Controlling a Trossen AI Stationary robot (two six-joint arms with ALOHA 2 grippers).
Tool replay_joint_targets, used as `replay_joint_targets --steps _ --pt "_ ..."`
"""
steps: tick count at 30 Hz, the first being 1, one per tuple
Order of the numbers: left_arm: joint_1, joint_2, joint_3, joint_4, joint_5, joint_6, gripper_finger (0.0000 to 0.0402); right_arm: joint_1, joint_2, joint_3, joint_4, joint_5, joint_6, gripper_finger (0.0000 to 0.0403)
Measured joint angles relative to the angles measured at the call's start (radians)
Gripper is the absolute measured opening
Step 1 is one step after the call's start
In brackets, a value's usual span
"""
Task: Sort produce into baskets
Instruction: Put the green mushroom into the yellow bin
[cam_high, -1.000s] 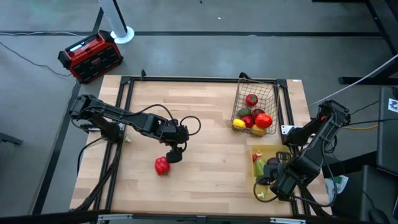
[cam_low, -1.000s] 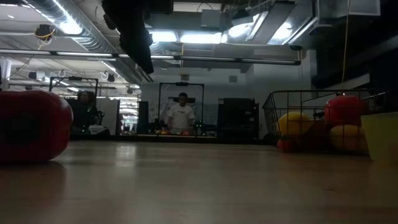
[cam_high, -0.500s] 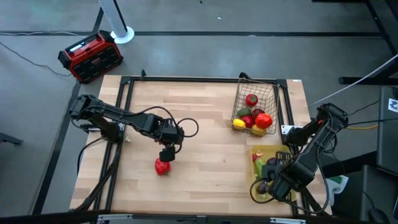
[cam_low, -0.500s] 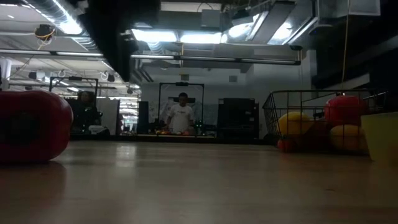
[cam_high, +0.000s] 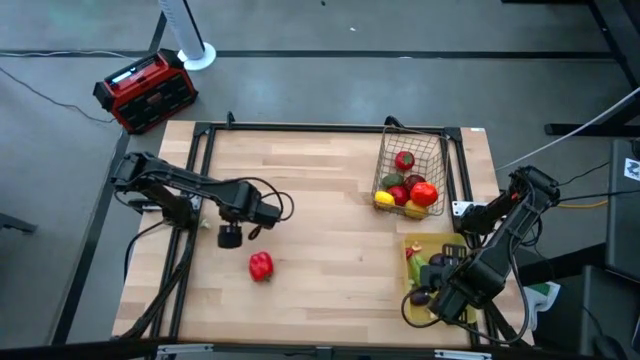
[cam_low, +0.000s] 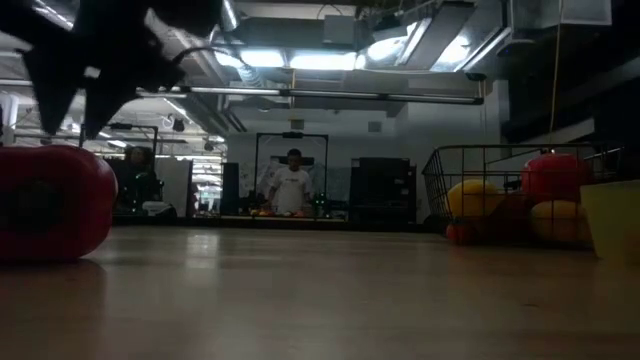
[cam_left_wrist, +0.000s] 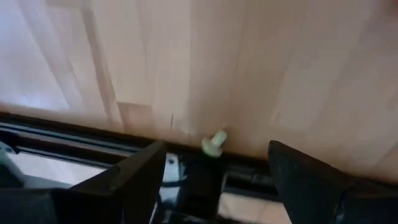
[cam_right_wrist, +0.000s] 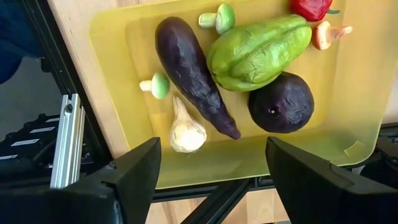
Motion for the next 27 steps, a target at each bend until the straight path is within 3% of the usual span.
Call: replay_joint_targets --steps 6,17,27 --pt "0.000 0.000 -0.121 0.001 0.001 0.104 0.0278 0.000 0.000 0.000 0.004 0.016 -0.001 0.0287" --pt "0.000 0.000 -0.333 0.089 0.045 0.108 0.0278 0.000 0.000 0.000 0.006 0.115 -0.001 0.0287" --pt "0.016 0.000 -0.463 0.172 0.055 0.113 0.0278 0.000 0.000 0.000 0.006 0.116 -0.001 0.0287"
